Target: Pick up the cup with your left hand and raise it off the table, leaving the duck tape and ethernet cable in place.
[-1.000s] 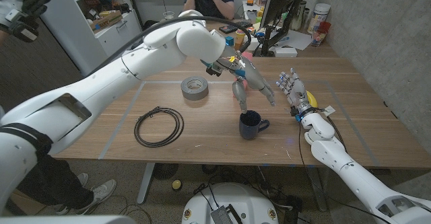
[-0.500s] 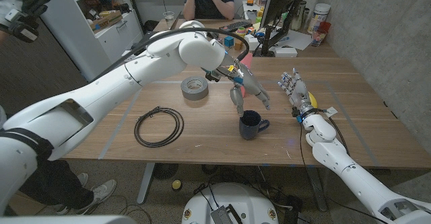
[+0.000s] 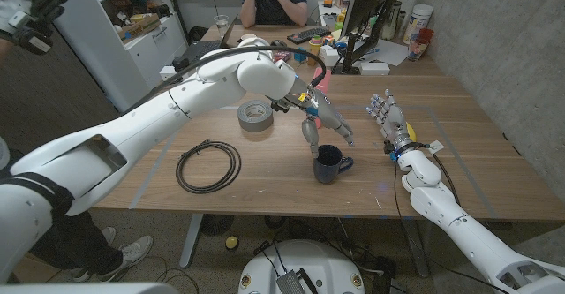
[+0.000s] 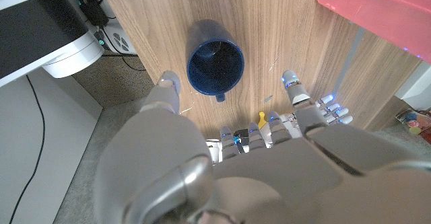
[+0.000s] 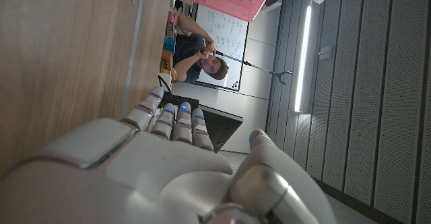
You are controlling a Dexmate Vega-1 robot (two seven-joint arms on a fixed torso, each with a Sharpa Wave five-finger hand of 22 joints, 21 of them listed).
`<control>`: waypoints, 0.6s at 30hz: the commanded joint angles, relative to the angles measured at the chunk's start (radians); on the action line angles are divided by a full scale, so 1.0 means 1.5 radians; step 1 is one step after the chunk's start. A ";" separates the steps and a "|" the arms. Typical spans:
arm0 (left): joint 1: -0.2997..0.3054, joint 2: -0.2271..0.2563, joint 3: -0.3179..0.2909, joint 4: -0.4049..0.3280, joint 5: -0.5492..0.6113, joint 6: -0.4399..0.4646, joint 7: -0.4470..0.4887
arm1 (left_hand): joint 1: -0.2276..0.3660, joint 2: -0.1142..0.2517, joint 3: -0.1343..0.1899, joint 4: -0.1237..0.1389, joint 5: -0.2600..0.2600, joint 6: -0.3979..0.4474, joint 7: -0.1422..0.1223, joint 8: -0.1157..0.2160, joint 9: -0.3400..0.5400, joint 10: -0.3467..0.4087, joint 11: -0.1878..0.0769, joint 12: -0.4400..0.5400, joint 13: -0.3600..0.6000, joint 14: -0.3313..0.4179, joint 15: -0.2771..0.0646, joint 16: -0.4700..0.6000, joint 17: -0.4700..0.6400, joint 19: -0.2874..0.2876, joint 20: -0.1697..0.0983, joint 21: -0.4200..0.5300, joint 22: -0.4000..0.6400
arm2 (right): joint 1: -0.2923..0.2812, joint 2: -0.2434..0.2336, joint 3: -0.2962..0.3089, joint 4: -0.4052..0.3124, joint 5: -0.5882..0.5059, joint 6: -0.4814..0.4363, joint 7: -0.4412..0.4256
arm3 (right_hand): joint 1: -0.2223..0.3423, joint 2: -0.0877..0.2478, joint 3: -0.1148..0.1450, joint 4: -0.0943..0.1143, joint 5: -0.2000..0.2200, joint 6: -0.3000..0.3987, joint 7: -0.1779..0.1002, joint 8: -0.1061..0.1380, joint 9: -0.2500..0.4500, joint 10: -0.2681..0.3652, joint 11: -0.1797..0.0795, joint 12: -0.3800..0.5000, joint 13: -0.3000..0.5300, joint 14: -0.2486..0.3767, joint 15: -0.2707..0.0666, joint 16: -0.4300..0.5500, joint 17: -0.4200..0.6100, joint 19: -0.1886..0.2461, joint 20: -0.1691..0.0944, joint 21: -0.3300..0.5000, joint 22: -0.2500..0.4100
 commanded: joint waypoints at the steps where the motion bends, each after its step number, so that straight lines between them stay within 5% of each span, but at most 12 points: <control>1: -0.002 -0.013 0.012 0.042 -0.007 -0.023 0.003 | -0.002 -0.011 -0.007 0.001 0.005 -0.003 -0.003 0.001 0.002 -0.001 -0.003 0.002 0.001 0.003 -0.001 0.004 0.002 0.008 0.000 0.001 0.003 | 0.010 0.003 -0.006 0.011 -0.008 -0.001 -0.005 | 0.002 -0.007 -0.004 0.000 0.004 0.001 -0.005 0.004 0.002 0.002 -0.002 0.003 0.002 0.001 0.004 0.004 0.002 0.001 0.004 0.000 0.002; 18: -0.008 -0.027 0.031 0.080 -0.012 -0.030 -0.003 | 0.000 -0.006 -0.016 0.006 0.009 -0.005 -0.004 0.001 0.002 -0.004 -0.003 0.002 0.001 0.003 -0.003 0.004 0.002 0.020 0.000 0.003 0.003 | 0.017 0.007 -0.006 0.023 -0.010 0.006 -0.004 | -0.002 -0.012 -0.009 0.000 0.006 0.001 -0.006 0.004 0.002 0.002 -0.004 0.002 0.002 0.001 0.005 0.004 0.002 0.000 0.004 0.000 0.002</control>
